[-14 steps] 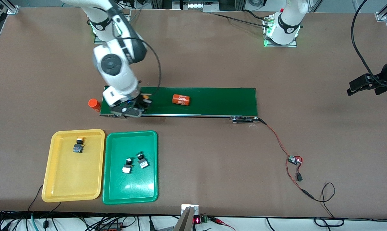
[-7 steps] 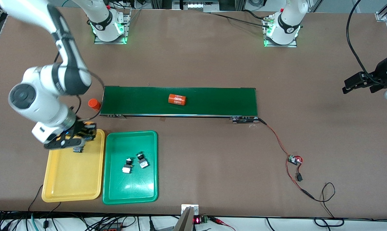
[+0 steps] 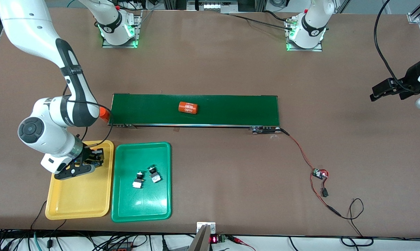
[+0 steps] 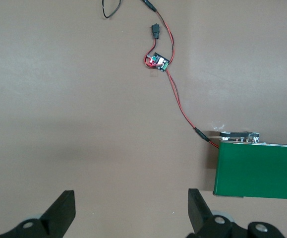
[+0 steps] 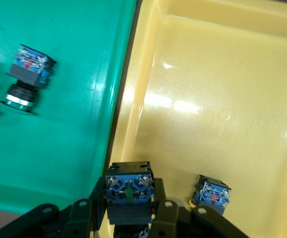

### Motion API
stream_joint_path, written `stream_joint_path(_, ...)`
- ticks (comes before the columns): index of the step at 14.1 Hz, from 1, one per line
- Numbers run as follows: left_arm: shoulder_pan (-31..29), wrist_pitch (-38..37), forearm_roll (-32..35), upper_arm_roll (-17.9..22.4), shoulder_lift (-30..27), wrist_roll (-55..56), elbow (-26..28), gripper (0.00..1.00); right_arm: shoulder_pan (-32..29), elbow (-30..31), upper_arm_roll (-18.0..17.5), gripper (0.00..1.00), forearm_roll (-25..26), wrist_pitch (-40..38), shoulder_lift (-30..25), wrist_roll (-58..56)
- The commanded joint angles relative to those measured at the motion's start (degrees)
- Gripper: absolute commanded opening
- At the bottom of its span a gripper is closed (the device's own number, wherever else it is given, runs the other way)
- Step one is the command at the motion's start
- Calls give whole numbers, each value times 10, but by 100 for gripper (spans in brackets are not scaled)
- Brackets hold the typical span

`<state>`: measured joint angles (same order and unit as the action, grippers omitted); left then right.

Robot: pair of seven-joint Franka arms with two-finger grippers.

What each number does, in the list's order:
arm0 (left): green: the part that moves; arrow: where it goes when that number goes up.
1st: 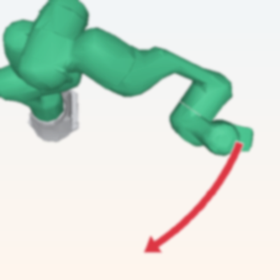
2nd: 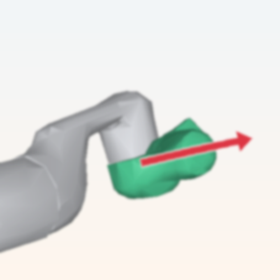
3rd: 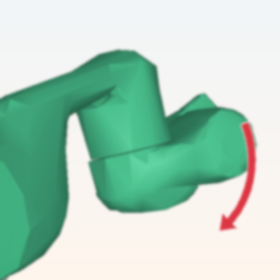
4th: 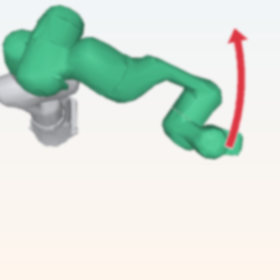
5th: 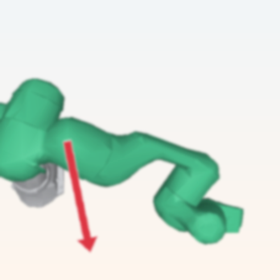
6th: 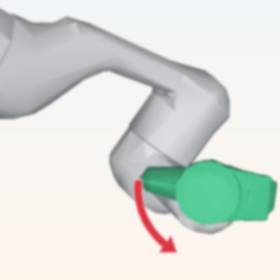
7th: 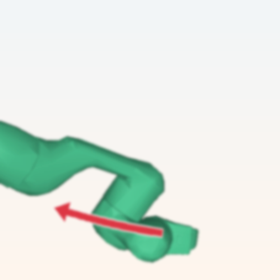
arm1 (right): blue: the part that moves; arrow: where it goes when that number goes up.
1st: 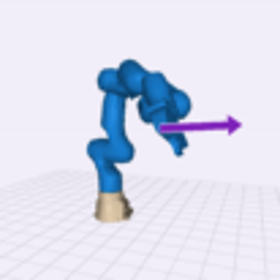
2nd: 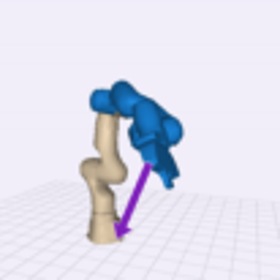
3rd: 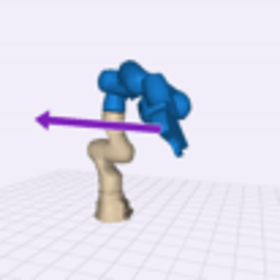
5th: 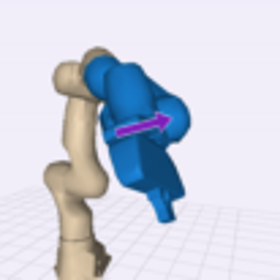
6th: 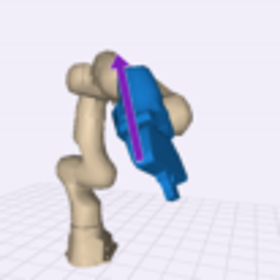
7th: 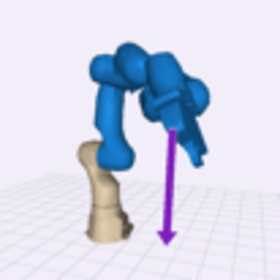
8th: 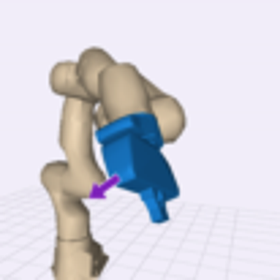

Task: Sort buttons by color to trays
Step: 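Carry the button to the yellow tray and release it with the right gripper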

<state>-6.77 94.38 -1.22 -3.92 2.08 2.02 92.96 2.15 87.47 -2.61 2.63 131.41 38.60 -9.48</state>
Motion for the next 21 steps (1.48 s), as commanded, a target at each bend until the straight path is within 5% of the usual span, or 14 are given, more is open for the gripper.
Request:
stream_joint_path(1,-3,-6,-6,-2,-16,5,13,100,-22,-20,-4,1,0,5,26,-14)
stream_joint_path(4,-4,-6,-6,-2,-16,5,13,100,-33,-19,-2,2,1,7,36,-18)
stream_joint_path(5,-4,-6,-6,-2,-16,5,13,100,-33,-20,-2,9,0,7,38,-18)
stream_joint_path(8,-4,-6,-6,-3,-16,6,14,100,-32,-20,-3,49,-3,7,39,-9)
stream_joint_path(13,-4,-11,-6,-3,-16,5,14,100,-32,-20,-3,82,-6,8,42,-7)
stream_joint_path(14,-4,-15,-6,-3,-16,6,13,100,-31,-20,-4,98,-6,7,40,-5)
stream_joint_path(18,-4,-15,-6,-4,-16,6,14,100,-31,-20,-6,100,-8,-2,16,2)
stream_joint_path(21,-4,-15,-6,-4,-16,6,14,100,-33,-18,-4,100,-6,-90,-40,10)
